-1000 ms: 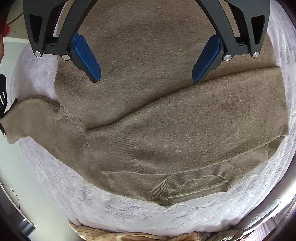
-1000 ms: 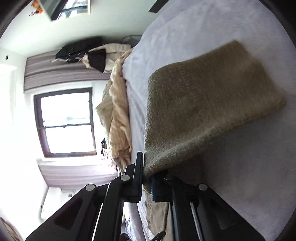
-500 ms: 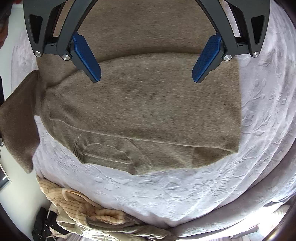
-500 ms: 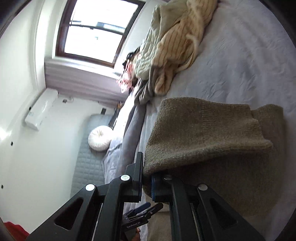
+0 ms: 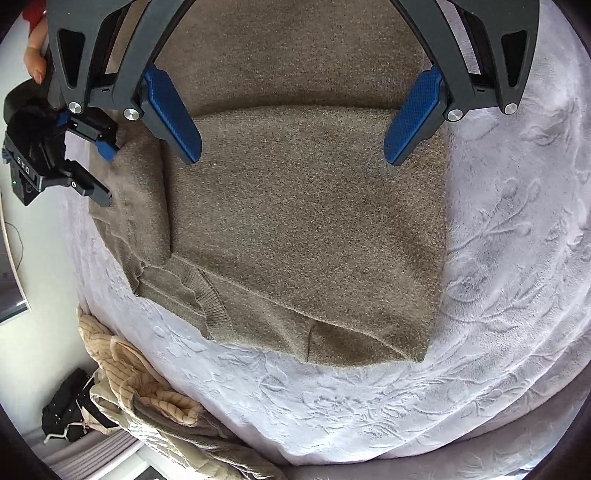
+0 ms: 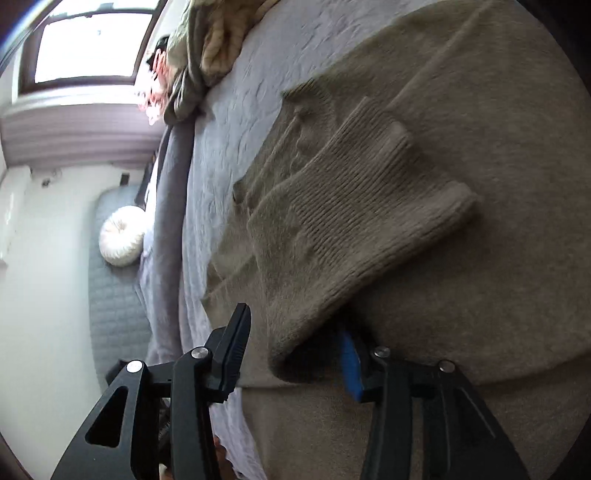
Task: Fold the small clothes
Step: 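Grasp the other sleeve with the right tool and fold it across the back, then grasp the folded cuff with the left tool and straighten it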
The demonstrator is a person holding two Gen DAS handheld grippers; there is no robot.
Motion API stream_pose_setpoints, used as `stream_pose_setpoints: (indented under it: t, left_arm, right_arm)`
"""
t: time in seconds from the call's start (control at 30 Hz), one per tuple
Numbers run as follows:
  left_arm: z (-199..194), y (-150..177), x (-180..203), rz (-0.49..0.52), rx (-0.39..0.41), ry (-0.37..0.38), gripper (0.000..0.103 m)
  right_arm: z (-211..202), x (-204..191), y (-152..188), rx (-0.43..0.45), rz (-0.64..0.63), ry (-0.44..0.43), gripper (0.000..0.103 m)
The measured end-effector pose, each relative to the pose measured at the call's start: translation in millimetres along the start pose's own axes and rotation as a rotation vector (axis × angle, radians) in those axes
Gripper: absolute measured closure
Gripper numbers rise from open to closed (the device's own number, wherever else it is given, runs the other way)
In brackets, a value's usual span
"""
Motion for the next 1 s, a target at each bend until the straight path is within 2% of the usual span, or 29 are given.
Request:
stream_pose_setpoints:
  t: [0.03, 0.07, 0.13, 0.23, 0.33, 0.4, 0.47, 0.57, 0.67, 0.83, 0.87, 0.9, 0.93, 1.0]
  left_arm:
    - [-2, -1, -1, -0.006, 0.002, 0.026, 0.004]
    - [-4, -2, -2, -0.013, 0.005, 0.052, 0.004]
    - [-7, -4, -4, -0.023, 0.010, 0.109, 0.004]
    - [-7, -9, -6, -0.032, -0.011, 0.205, 0.004]
    - [-3, -15, -10, -0.058, -0.030, 0.274, 0.004]
    - [1, -16, -15, -0.105, -0.041, 0.311, 0.004]
    - [4, -17, -21, -0.149, -0.049, 0.338, 0.004]
    - [8, -18, -21, -0.162, -0.056, 0.349, 0.004]
    - [13, -22, -15, -0.142, -0.061, 0.333, 0.004]
    - [17, -26, -5, -0.131, -0.061, 0.290, 0.004]
    - [18, -26, -2, -0.122, -0.063, 0.277, 0.007]
    - [18, -26, 1, -0.107, -0.066, 0.254, 0.020]
    - [19, -26, 1, -0.094, -0.076, 0.227, 0.028]
    - [22, -25, 1, -0.078, -0.093, 0.188, 0.061]
  right_arm:
    - [-2, 0, -5, 0.024, 0.026, -0.013, 0.058]
    - [0, -2, -11, 0.036, 0.037, -0.019, 0.077]
    - [1, -18, -15, 0.025, -0.026, -0.011, 0.093]
    - [28, -63, 9, -0.052, -0.264, 0.020, 0.093]
    - [63, -98, 51, -0.215, -0.490, 0.043, 0.092]
    - [86, -101, 80, -0.319, -0.595, 0.123, 0.088]
    - [95, -91, 95, -0.347, -0.642, 0.220, 0.079]
    - [86, -75, 96, -0.337, -0.570, 0.206, 0.073]
    - [66, -61, 85, -0.299, -0.485, 0.188, 0.073]
    - [-11, -19, 61, -0.156, -0.337, 0.209, 0.070]
    - [-26, -8, 53, -0.117, -0.288, 0.211, 0.067]
    - [-43, 4, 45, -0.072, -0.230, 0.207, 0.065]
    - [-58, 17, 38, -0.026, -0.171, 0.199, 0.061]
    - [-83, 41, 28, 0.057, -0.050, 0.172, 0.061]
Point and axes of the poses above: each gripper's, at about its wrist camera, not at the fingertips, and z roughly the way its jaws point, x to its right, y to its underside, the point moved 4 cm from there along z, roughly the way its jaws point, and after that the axes turned 3 degrees about z, right-handed, at the moved point
